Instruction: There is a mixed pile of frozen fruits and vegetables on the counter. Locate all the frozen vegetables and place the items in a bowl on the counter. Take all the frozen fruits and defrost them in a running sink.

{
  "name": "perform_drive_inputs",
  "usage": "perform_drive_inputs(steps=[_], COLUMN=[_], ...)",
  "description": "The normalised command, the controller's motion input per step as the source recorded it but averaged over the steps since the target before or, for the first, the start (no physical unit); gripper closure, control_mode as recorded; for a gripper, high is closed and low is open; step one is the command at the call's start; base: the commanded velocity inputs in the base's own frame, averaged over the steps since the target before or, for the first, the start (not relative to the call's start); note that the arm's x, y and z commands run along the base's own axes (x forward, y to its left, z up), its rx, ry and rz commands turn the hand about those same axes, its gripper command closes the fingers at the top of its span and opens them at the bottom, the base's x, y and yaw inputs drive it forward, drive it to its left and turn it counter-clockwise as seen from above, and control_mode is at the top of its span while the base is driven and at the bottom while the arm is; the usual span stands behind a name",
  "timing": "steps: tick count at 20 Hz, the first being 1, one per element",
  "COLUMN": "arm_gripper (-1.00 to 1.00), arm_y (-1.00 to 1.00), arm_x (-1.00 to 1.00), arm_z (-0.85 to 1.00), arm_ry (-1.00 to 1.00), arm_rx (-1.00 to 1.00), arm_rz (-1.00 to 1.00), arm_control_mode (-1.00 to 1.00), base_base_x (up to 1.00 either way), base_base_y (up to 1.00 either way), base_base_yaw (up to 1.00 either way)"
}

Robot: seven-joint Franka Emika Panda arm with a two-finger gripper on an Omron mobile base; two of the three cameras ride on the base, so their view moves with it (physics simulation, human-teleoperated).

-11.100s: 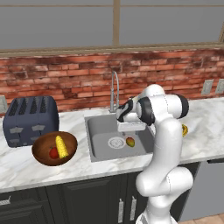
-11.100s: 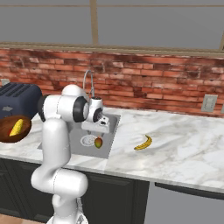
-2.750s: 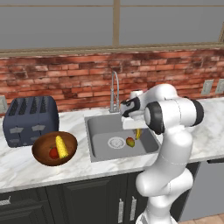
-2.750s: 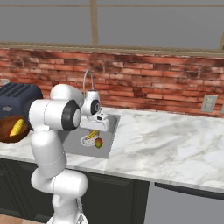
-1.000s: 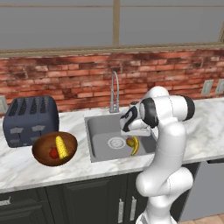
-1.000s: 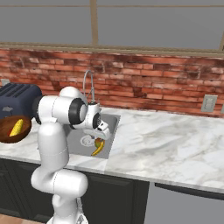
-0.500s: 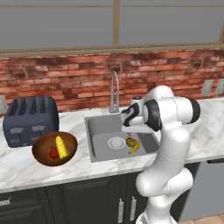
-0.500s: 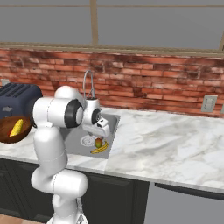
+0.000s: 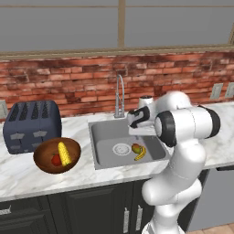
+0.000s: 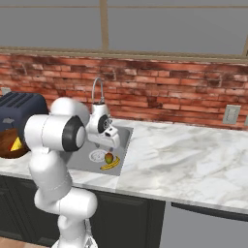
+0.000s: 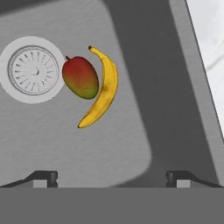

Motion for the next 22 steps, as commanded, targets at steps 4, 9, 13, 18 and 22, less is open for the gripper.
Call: perform_drive_inputs(steps=[4, 9, 13, 18, 22], arm_gripper=[-1.00, -1.00, -1.00, -1.00, -1.00], arm_y=[0.03, 0.06, 0.09, 0.05, 0.09], arm_x=[-0.31, -0.38, -0.32, -0.34, -0.29], arm_z=[0.35, 0.34, 0.46, 0.45, 0.49], arm_ry=[0.01, 0.00, 0.01, -0.01, -0.01], arm_rx=[0.00, 0.00, 0.00, 0.01, 0.01], arm_rz=[0.07, 0.09, 0.09, 0.08, 0.08], arm_control_mode=[-1.00, -1.00, -1.00, -1.00, -1.00], base_base_x=[0.00, 0.00, 0.00, 0.00, 0.00], base_base_y=[0.00, 0.00, 0.00, 0.00, 0.00], base_base_yaw=[0.00, 0.00, 0.00, 0.00, 0.00])
